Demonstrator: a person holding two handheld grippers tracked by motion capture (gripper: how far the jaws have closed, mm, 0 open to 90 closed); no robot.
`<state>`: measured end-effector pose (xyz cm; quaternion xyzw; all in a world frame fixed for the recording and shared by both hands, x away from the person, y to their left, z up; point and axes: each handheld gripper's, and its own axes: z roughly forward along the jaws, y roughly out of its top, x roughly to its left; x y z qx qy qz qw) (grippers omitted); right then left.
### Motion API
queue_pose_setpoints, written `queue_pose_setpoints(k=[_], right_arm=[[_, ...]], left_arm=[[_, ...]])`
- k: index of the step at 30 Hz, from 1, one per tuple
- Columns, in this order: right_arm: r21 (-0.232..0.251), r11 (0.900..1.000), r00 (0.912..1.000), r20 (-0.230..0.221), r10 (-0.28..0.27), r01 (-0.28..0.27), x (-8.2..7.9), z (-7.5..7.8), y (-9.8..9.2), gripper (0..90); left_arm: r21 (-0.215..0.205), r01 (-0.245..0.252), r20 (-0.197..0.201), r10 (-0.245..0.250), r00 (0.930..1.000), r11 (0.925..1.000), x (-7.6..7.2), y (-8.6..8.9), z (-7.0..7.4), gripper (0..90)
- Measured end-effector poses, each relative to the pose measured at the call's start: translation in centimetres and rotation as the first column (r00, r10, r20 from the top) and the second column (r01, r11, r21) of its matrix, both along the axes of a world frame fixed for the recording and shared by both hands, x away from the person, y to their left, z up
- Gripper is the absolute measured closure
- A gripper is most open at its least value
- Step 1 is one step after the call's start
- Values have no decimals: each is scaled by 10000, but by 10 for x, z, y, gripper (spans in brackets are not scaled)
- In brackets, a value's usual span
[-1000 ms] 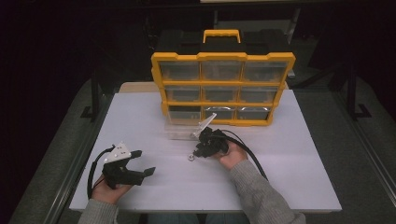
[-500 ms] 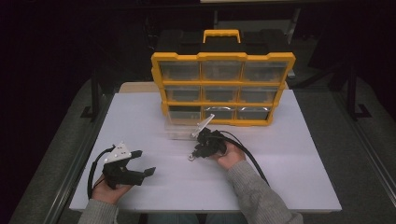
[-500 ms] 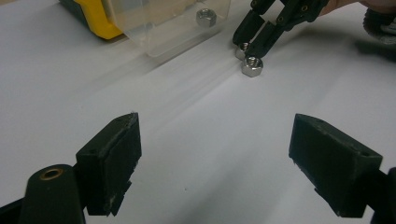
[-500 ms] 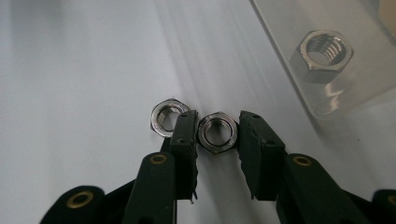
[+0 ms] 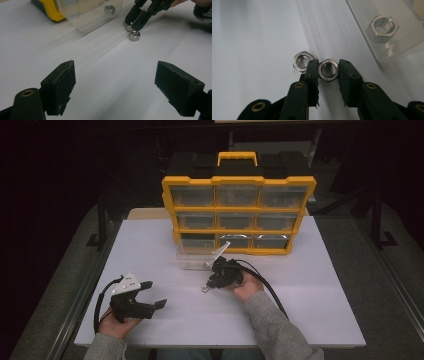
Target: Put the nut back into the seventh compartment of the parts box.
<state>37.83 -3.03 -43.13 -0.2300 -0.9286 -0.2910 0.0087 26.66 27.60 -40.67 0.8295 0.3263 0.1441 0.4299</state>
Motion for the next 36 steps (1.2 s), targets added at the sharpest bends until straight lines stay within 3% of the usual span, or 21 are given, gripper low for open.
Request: queue_pose_setpoints(k=[8, 9, 13, 21, 36], right_arm=[[215, 9997, 9998, -162, 106, -102, -2, 11, -9, 690], [756, 9929, 9949, 498, 879, -915, 3, 12, -11, 690], [856, 9910, 9933, 620, 977, -1028, 0, 24, -15, 690], [1259, 9863, 9939, 412, 1026, -1070, -3, 44, -25, 690], [1773, 9755, 9910, 550, 1221, -1301, 9, 88, -30, 690]], left_arm=[[15, -13, -2, 13, 10000, 10000, 0, 1, 0, 168], [9, -3, 9, 3, 10000, 10000, 0, 1, 0, 168], [-103, -65, -9, 65, 10000, 9999, 0, -1, 0, 168], [-3, 22, 55, -22, 10000, 10000, 0, -1, 0, 168], [-69, 0, 99, 1, 10000, 10000, 0, 1, 2, 168]])
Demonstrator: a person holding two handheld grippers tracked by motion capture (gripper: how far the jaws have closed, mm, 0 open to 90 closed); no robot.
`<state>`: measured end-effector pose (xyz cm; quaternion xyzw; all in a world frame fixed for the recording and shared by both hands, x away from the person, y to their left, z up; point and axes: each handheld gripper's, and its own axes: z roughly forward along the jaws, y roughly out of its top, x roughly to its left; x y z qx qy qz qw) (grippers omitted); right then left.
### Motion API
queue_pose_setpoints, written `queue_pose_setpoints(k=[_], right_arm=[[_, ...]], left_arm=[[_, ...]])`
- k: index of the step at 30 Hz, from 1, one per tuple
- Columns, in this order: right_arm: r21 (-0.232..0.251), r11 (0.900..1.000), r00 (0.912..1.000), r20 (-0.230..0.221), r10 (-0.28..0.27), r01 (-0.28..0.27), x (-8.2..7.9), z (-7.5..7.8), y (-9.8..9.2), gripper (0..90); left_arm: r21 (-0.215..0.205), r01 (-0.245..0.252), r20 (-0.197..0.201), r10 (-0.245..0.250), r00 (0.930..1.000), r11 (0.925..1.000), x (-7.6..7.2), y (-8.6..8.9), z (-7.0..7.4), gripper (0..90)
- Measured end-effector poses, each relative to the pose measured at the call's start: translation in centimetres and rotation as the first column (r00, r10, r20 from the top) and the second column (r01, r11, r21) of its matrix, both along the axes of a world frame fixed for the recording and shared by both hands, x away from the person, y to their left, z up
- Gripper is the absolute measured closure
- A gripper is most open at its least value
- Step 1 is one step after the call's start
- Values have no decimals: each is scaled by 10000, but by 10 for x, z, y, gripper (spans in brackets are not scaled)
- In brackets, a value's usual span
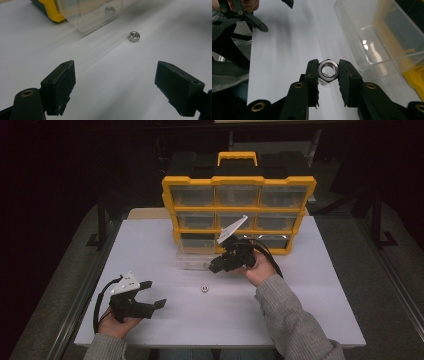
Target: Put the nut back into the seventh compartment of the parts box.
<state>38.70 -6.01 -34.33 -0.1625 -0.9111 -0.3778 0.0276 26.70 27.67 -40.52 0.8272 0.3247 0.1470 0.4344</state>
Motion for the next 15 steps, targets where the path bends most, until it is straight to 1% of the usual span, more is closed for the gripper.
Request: queue_pose_setpoints(k=[3, 5, 6, 7, 12, 13, 15], right_arm=[[38, 10000, 10000, 72, 24, -24, 3, 4, 0, 690], [99, 9999, 9998, 200, 55, -57, 7, 11, 0, 690], [99, 9999, 9998, 200, 55, -57, 7, 11, 0, 690], [115, 9999, 9999, 168, 23, -25, 8, 16, 2, 690], [61, 10000, 9996, 263, 60, -62, 14, 22, 5, 690], [92, 9999, 9998, 216, 48, -50, 14, 24, 5, 690], [87, 10000, 9995, 312, 23, -26, 18, 26, 7, 690]], left_arm=[[17, 23, -39, -23, 10000, 10000, 0, 0, 0, 168], [17, 22, -34, -22, 10000, 10000, 0, 0, 0, 168], [21, 31, 0, -31, 10000, 10000, 0, 0, 0, 168], [1, 22, -1, -22, 10000, 10000, 0, 0, 0, 168], [-12, -1, -22, 1, 10000, 10000, 0, 0, 0, 168], [-6, 16, -4, -16, 10000, 10000, 0, 0, 0, 168], [-8, 21, -2, -21, 10000, 10000, 0, 0, 0, 168]])
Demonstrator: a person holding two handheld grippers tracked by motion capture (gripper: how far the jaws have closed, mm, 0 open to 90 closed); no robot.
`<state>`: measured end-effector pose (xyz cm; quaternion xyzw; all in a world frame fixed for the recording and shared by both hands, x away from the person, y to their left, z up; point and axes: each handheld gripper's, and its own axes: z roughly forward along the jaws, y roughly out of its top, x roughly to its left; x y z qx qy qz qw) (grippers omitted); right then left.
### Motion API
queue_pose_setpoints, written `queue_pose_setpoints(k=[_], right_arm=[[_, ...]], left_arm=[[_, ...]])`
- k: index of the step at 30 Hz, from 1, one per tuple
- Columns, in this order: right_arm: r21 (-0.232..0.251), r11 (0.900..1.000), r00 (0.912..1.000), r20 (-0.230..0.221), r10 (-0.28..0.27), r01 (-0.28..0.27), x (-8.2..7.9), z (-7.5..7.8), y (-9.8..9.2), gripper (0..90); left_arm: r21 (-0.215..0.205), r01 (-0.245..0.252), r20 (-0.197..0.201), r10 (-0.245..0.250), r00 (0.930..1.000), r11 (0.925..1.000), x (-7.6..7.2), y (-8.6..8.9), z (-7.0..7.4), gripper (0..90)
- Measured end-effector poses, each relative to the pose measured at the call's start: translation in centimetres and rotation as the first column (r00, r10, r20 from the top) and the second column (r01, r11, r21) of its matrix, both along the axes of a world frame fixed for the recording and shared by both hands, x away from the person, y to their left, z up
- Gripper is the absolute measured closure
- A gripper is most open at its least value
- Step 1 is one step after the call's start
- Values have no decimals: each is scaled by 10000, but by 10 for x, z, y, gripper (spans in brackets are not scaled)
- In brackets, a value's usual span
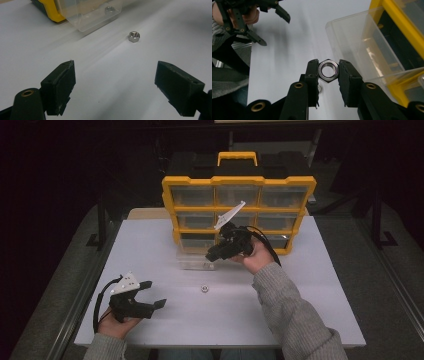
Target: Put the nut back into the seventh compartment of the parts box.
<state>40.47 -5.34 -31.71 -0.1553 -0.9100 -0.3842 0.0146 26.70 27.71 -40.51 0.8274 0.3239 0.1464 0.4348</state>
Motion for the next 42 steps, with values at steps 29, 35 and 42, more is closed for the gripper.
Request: queue_pose_setpoints(k=[29, 35, 42], right_arm=[[-383, 9993, 9986, 534, 52, -32, 32, 17, 39, 690], [-569, 9982, 9995, 267, -162, 177, 37, 8, 44, 690], [-643, 9976, 9996, 128, -268, 275, 43, 1, 48, 689]], left_arm=[[7, -8, 25, 8, 10000, 10000, 0, 2, 1, 168], [-3, 0, 33, 0, 10000, 10000, 0, 2, 1, 168], [46, 24, 25, -24, 10000, 10000, 0, 2, 2, 168]])
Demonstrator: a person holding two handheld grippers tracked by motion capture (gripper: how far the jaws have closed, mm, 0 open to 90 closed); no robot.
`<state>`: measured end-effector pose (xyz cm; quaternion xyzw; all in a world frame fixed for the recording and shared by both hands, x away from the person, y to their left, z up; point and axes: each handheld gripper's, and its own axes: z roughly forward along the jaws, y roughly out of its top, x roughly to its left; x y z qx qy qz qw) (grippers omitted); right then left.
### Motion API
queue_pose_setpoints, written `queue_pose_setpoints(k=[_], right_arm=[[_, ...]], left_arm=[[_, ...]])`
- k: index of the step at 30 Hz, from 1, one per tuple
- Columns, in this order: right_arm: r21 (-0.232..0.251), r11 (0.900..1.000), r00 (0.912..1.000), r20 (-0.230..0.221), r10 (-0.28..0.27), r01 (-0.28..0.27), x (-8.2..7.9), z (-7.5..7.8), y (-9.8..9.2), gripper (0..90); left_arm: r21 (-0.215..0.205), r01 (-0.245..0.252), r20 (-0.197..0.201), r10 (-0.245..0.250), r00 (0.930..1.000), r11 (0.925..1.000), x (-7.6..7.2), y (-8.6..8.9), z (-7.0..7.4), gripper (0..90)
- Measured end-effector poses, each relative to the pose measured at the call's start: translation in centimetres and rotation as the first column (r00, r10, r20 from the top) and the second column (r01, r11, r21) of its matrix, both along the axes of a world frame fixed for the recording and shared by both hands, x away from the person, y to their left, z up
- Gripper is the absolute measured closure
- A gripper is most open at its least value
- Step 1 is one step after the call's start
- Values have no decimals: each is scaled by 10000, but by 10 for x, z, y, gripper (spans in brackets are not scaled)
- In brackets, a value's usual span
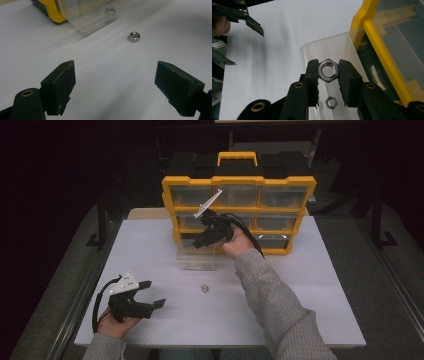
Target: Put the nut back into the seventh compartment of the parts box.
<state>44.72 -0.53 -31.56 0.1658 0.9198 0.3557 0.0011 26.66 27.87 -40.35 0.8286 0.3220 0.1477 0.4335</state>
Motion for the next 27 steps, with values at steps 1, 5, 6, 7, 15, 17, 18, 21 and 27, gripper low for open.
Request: queue_pose_setpoints(k=[1, 5, 6, 7, 15, 17, 18, 21, 27], right_arm=[[-39, 10000, 10000, 56, -7, 7, 1, -1, 1, 689], [-85, 10000, 10000, 41, -42, 43, 4, -5, 2, 690], [-109, 9999, 10000, 62, -45, 46, 5, -6, 3, 690], [-56, 10000, 10000, -4, -26, 26, 6, -8, 3, 689], [-321, 9995, 10000, -42, -74, 73, 9, -16, 8, 688], [-298, 9995, 10000, -63, -60, 58, 10, -17, 10, 688], [-300, 9995, 9999, -82, -74, 72, 10, -18, 10, 688], [-408, 9992, 9999, -96, -64, 60, 12, -21, 12, 681], [-188, 9998, 9999, -18, -113, 112, 11, -19, 9, 659]], left_arm=[[4, 6, -1, -6, 10000, 10000, 0, 0, 0, 168], [37, 46, 39, -46, 10000, 10000, 0, 1, 1, 168], [15, 36, 48, -36, 10000, 10000, 0, 1, 1, 168], [-27, 6, 10, -6, 10000, 10000, 0, 1, 1, 168], [-57, -28, -20, 28, 10000, 10000, 0, 2, 1, 168], [-91, -44, -11, 44, 10000, 9999, 0, 2, 1, 168], [-88, -41, -15, 41, 10000, 10000, 0, 2, 1, 168], [-75, -35, -13, 35, 10000, 10000, -1, 1, 1, 169], [-51, -42, 15, 42, 10000, 10000, 0, 2, 1, 166]])
